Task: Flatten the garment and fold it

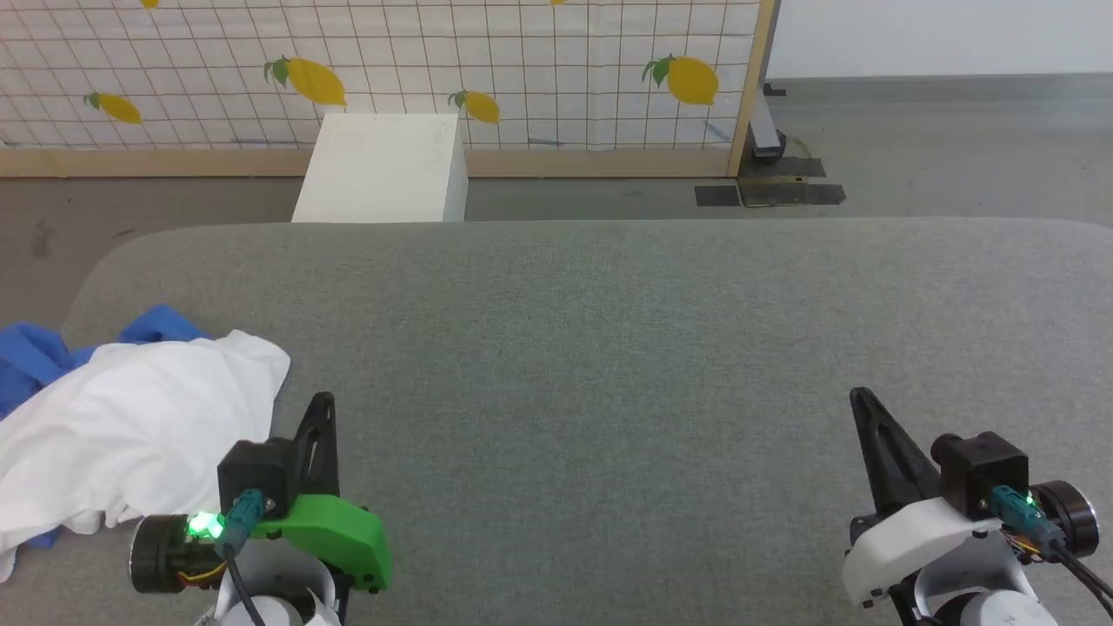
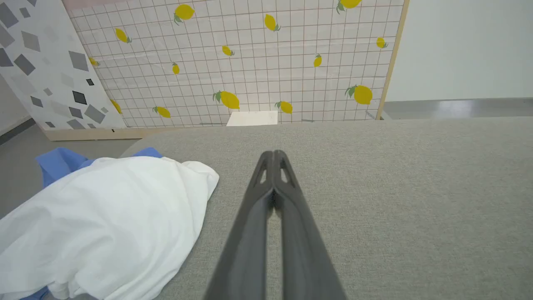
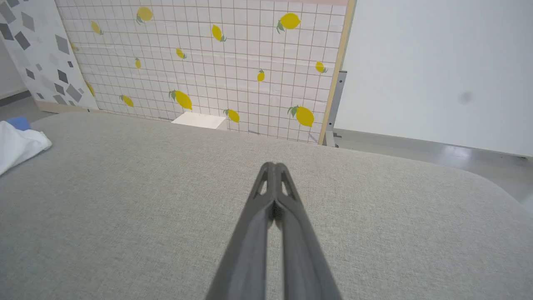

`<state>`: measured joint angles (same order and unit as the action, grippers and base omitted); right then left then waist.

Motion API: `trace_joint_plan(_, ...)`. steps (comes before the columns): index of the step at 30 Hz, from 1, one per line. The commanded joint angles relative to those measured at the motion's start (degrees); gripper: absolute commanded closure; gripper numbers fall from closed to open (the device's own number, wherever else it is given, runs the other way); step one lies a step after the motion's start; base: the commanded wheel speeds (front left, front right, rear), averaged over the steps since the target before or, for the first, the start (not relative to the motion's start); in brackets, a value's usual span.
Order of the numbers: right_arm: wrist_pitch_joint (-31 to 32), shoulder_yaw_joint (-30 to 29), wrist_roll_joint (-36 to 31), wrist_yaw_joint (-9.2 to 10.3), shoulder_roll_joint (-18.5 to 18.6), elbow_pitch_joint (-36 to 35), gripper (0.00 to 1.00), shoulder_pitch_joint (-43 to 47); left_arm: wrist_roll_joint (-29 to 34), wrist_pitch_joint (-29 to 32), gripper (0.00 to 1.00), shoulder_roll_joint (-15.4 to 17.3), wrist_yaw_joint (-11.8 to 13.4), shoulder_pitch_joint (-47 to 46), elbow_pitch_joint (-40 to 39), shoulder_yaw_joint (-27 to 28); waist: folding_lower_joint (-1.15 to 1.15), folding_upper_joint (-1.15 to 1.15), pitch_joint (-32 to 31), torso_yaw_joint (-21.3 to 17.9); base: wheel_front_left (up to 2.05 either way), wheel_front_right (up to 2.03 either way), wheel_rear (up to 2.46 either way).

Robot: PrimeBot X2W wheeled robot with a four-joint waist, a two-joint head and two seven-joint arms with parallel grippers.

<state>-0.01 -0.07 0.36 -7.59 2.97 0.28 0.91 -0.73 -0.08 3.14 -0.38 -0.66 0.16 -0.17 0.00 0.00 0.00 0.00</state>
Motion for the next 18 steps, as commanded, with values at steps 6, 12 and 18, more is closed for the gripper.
trace_joint_plan(6, 0.01, 0.07, -0.36, 0.1, -0.1, -0.28, 1.0, -0.91, 0.73, 0.08, 1.0, -0.26, 0.38, 0.66, -0.16, 0.17, 0.0, 0.0, 0.0, 0.0, 0.0, 0.0, 0.0)
trace_joint_plan(12, 0.01, 0.07, -0.36, 0.1, -0.1, -0.28, 1.0, -0.91, 0.73, 0.08, 1.0, -0.26, 0.38, 0.66, -0.16, 0.17, 0.0, 0.0, 0.0, 0.0, 0.0, 0.0, 0.0)
trace_joint_plan(18, 0.01, 0.07, -0.36, 0.1, -0.1, -0.28, 1.0, -0.91, 0.73, 0.08, 1.0, -0.26, 0.38, 0.66, -0.16, 0.17, 0.0, 0.0, 0.0, 0.0, 0.0, 0.0, 0.0)
